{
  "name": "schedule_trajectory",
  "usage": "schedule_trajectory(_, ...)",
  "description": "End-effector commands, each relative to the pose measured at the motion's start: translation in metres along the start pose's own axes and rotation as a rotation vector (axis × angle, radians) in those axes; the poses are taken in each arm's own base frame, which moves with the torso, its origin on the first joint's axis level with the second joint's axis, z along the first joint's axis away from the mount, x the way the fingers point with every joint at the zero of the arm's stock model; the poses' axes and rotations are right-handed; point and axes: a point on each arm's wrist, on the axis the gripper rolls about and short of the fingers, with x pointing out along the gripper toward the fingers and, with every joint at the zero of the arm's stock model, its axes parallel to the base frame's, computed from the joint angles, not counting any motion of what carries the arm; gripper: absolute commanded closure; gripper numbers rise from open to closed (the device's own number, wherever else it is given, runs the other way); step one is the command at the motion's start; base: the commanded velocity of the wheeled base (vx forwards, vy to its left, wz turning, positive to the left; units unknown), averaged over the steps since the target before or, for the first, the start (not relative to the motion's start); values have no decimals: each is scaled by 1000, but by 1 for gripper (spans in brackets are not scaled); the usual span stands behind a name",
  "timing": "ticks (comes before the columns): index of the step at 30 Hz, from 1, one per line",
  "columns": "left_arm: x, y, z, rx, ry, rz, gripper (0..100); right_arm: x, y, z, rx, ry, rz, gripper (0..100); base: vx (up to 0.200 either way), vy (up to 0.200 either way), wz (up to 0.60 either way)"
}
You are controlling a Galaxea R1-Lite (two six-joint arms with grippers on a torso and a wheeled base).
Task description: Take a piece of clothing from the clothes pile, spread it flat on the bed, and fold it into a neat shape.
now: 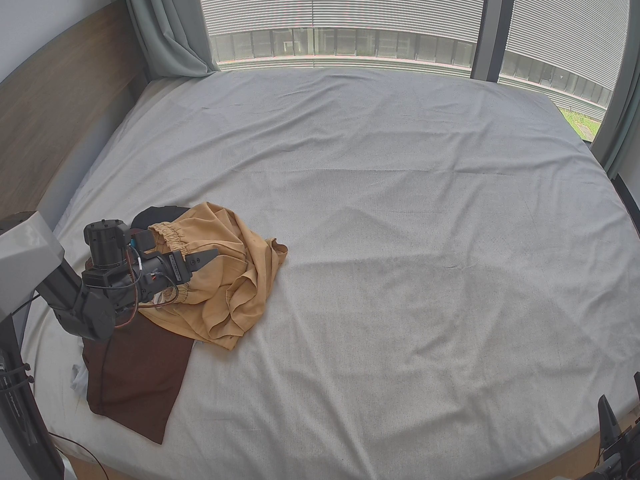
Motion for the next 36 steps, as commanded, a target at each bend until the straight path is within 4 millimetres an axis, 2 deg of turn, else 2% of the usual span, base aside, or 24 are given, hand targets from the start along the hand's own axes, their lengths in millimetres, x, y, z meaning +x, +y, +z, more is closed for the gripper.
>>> schedule_trajectory(1,8,4,-5,-4,7,3,0,1,0,-5,-1,9,1,0,0,0,0)
schedule_trajectory(8,14,3,-6,0,1,7,0,1,0,-5,-1,8,0,0,0,0,0)
schedule_trajectory(9,15,3,-5,2,-3,5,100,1,0,-5,-1,8,1,0,0,0,0)
schedule_trajectory(22,14,0,-2,-60,-21,-3,100,1,0,-5,-1,8,1,0,0,0,0)
schedule_trajectory(25,8,-6,5,-81,-50,-20,100,1,0,-5,-1,9,1,0,0,0,0)
schedule_trajectory(28,-8,-22,11,-126,-72,-58,100,1,0,-5,-1,9,1,0,0,0,0)
schedule_trajectory(36,-38,-37,9,-139,-72,-72,100,1,0,-5,-1,9,1,0,0,0,0)
